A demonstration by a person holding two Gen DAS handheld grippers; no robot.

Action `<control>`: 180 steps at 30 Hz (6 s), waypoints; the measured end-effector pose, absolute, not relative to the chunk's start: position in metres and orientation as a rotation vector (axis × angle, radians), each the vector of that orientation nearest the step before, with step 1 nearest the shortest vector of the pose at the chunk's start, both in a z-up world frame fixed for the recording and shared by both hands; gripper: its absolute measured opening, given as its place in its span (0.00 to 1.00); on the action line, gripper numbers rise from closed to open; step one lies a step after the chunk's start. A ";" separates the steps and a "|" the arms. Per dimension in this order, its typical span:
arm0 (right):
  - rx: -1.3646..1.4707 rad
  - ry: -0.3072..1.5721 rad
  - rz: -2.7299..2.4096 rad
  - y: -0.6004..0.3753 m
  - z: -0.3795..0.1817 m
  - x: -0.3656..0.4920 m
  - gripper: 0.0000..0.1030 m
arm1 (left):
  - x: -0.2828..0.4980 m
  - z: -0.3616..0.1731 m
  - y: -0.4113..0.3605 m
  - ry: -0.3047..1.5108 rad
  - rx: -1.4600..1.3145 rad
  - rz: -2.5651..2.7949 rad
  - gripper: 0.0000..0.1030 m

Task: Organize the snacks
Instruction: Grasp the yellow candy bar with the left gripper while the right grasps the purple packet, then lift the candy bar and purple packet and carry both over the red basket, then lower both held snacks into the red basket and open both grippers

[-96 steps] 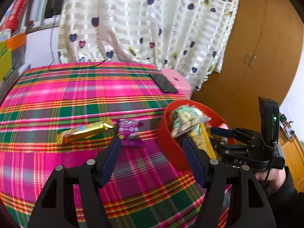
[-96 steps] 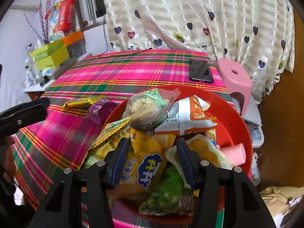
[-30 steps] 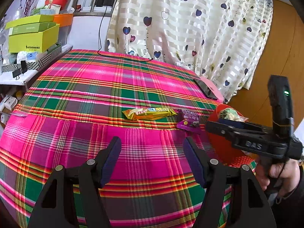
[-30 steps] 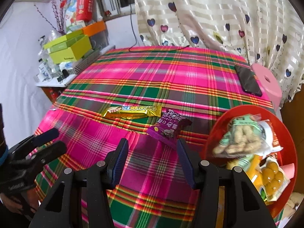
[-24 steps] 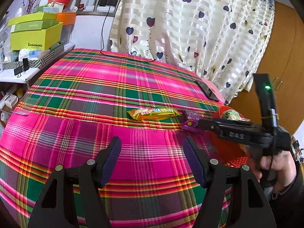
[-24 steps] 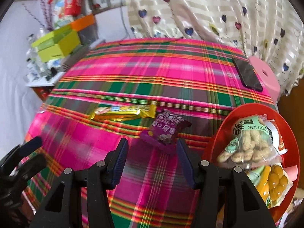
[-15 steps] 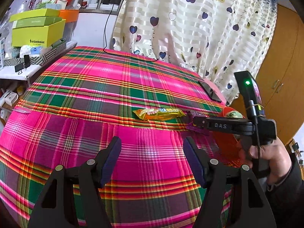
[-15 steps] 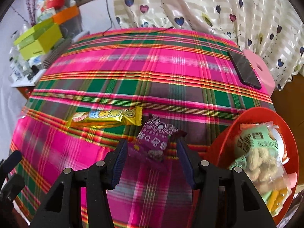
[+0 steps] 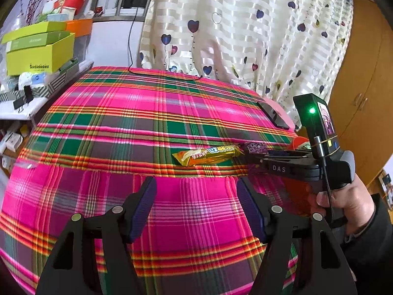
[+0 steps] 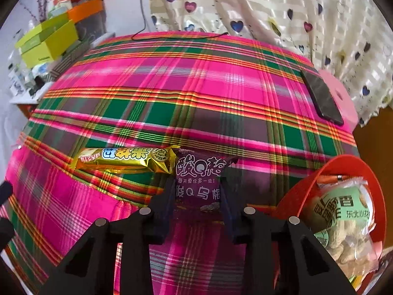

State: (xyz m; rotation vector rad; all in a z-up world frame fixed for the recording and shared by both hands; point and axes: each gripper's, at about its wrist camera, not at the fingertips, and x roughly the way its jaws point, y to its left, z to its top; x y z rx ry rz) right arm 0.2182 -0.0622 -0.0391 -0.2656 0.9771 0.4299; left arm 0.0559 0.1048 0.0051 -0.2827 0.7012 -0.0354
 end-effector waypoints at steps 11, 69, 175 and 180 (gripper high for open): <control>-0.254 0.983 0.631 -0.051 -0.039 0.194 0.31 | 0.093 0.007 0.102 0.729 -0.161 -0.086 0.66; -0.264 0.977 0.619 -0.067 -0.043 0.169 0.31 | 0.114 -0.031 0.099 0.853 -0.147 0.015 0.23; 0.044 0.809 0.372 -0.308 0.009 0.195 0.32 | 0.133 0.055 -0.105 0.735 -0.116 -0.283 0.23; 0.058 0.808 0.381 -0.311 0.008 0.199 0.42 | 0.137 0.060 -0.112 0.729 -0.105 -0.305 0.23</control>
